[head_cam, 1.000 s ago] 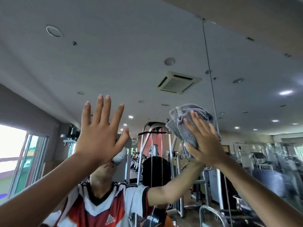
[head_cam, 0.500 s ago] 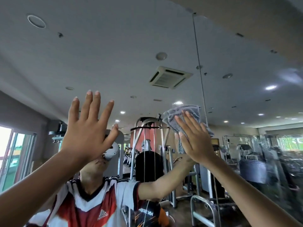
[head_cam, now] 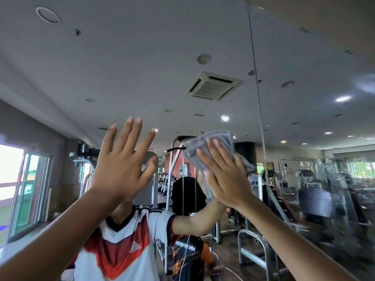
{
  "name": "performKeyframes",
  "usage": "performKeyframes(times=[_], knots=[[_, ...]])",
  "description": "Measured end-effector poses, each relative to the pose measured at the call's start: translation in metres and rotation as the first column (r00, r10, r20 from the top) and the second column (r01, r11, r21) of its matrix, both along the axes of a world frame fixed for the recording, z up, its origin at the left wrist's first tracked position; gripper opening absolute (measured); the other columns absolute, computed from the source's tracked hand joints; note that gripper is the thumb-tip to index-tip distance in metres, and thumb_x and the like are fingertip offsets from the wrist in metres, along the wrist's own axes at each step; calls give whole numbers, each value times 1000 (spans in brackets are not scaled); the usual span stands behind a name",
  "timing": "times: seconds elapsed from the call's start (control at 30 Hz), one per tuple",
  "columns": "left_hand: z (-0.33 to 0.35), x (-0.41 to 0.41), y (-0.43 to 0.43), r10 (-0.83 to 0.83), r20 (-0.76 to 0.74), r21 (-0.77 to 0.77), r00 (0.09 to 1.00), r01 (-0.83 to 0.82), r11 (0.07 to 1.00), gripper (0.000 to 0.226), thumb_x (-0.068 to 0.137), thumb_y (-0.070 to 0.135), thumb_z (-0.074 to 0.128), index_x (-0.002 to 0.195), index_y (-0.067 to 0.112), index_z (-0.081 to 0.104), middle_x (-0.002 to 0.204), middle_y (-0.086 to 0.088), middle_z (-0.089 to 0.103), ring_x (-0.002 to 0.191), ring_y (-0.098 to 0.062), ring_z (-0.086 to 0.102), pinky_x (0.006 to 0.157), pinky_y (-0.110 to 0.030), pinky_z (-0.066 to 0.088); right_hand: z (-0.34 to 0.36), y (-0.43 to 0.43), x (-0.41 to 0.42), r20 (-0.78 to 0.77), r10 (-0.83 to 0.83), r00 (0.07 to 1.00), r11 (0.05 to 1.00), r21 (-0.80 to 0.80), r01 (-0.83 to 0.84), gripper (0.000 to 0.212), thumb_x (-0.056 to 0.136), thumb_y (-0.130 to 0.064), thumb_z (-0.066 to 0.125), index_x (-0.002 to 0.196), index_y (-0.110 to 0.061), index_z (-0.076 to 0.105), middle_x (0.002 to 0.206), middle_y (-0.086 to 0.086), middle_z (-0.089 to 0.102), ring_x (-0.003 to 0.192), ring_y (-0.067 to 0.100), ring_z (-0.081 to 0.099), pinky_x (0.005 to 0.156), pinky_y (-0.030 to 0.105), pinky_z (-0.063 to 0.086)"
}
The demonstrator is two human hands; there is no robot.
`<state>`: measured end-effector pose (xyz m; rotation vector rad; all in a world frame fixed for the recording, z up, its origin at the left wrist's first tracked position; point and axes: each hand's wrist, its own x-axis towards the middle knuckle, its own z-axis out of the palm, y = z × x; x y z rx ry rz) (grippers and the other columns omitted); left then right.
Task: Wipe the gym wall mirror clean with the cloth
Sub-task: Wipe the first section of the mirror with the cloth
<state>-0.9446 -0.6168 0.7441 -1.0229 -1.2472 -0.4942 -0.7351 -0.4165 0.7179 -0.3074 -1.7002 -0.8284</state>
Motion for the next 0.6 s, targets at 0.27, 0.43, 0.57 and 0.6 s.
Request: performKeyframes(times=[0.27, 0.43, 0.57, 0.6], knots=[[-17, -28, -38, 14, -115, -62, 993, -21, 998, 59, 97, 47, 36, 147, 17, 50, 158, -17, 36, 147, -33, 33, 117, -54, 26, 43, -2, -1, -270, -72, 960, 949, -316, -18, 61, 101, -54, 14, 156, -28, 16, 165, 5, 19, 152, 23, 14, 116, 64, 18], [-14, -56, -67, 63, -76, -40, 995, -66, 997, 61, 97, 49, 36, 148, 19, 49, 160, -15, 32, 149, -33, 29, 119, -54, 21, 64, -66, -68, -261, -21, 965, 976, -215, -36, 61, 100, -47, 17, 156, -22, 13, 165, 9, 14, 153, 27, 12, 120, 55, 15], [-16, -73, -87, 75, -38, -45, 996, -77, 996, 62, 97, 50, 34, 151, 21, 44, 162, -14, 29, 151, -32, 24, 120, -55, 19, 13, -73, -75, -113, 33, 993, 999, -30, -37, 58, 101, -35, 25, 156, -18, 22, 164, 8, 22, 152, 24, 18, 117, 47, 23], [-17, -76, -92, 79, -33, -49, 996, -81, 996, 62, 97, 50, 34, 151, 21, 43, 162, -14, 28, 151, -32, 23, 120, -55, 19, 2, -66, -68, -60, 23, 998, 1000, 12, -23, 57, 102, -34, 24, 156, -17, 23, 163, 7, 22, 152, 23, 18, 118, 46, 22]])
